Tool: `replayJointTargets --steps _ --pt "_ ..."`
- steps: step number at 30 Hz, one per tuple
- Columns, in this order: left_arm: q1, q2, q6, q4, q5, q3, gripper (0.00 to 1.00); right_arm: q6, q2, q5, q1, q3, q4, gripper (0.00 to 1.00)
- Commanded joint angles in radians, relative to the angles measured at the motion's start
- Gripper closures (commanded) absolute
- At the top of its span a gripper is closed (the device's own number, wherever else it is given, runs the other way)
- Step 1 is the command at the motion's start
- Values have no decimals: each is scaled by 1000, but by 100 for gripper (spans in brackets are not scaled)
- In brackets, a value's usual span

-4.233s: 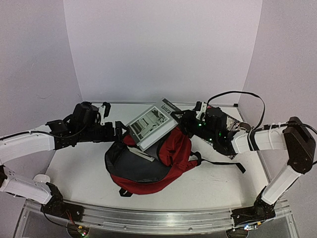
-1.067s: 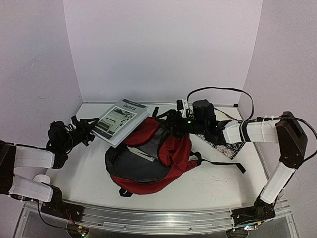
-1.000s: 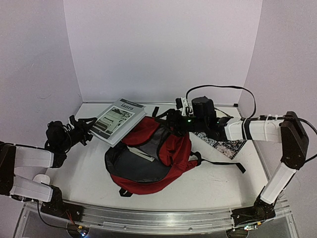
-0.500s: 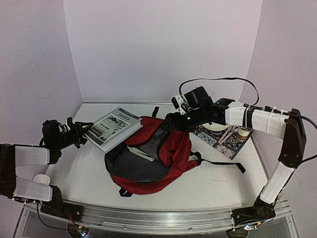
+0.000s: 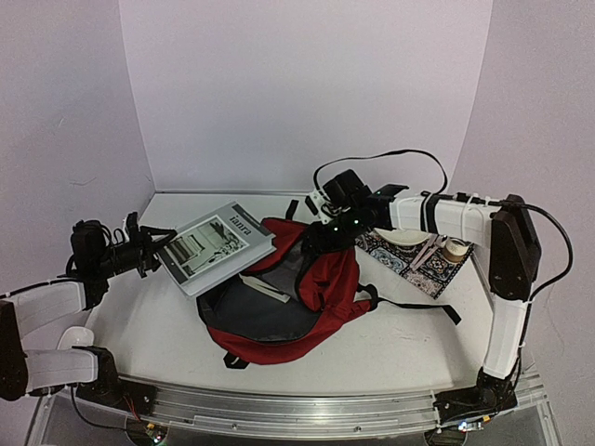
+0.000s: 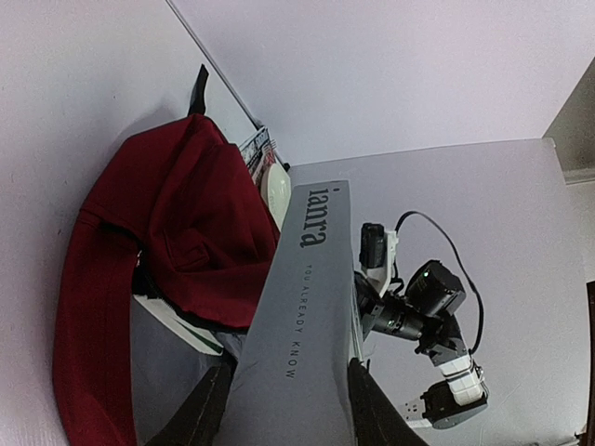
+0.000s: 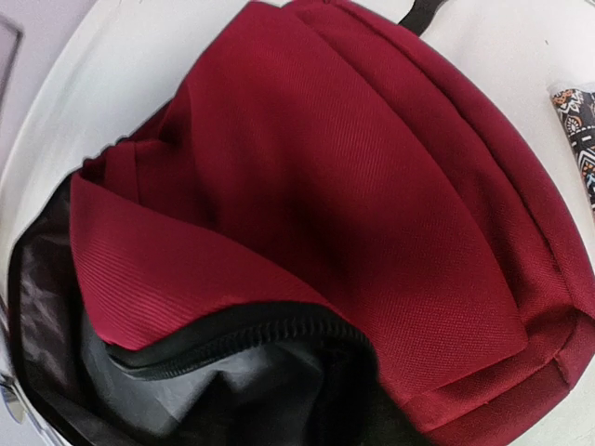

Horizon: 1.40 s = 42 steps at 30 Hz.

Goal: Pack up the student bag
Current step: Pick up the largest pocket of the bag from the student bag, then place the book in the largest pocket of the bag.

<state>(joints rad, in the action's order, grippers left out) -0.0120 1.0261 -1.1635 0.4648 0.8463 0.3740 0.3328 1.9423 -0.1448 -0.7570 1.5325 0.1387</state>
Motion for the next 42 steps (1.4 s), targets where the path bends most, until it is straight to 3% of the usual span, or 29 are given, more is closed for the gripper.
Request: replayJointTargets --steps 1,4,5,11,16,26,35,42 --pt "4 -45 50 -48 106 31 64 -40 -16 32 2 70 32 75" --pt "4 -69 76 -95 147 27 64 -48 -41 54 2 83 33 98" --pt "3 -75 86 -112 159 26 64 -50 -51 60 2 89 33 100" --pt "-18 -125 153 -234 189 26 63 -47 -127 85 2 91 -12 100" --pt "-75 -171 299 -496 139 92 61 -15 -214 41 2 38 -126 100" --pt "-180 -222 234 -504 69 43 61 72 -355 -122 2 -79 -351 100" --pt "-268 -113 238 -470 -25 105 61 126 -380 -232 -4 -136 -443 100" --pt "-306 -2 210 -345 -81 124 64 136 -379 -259 -19 -155 -468 100"
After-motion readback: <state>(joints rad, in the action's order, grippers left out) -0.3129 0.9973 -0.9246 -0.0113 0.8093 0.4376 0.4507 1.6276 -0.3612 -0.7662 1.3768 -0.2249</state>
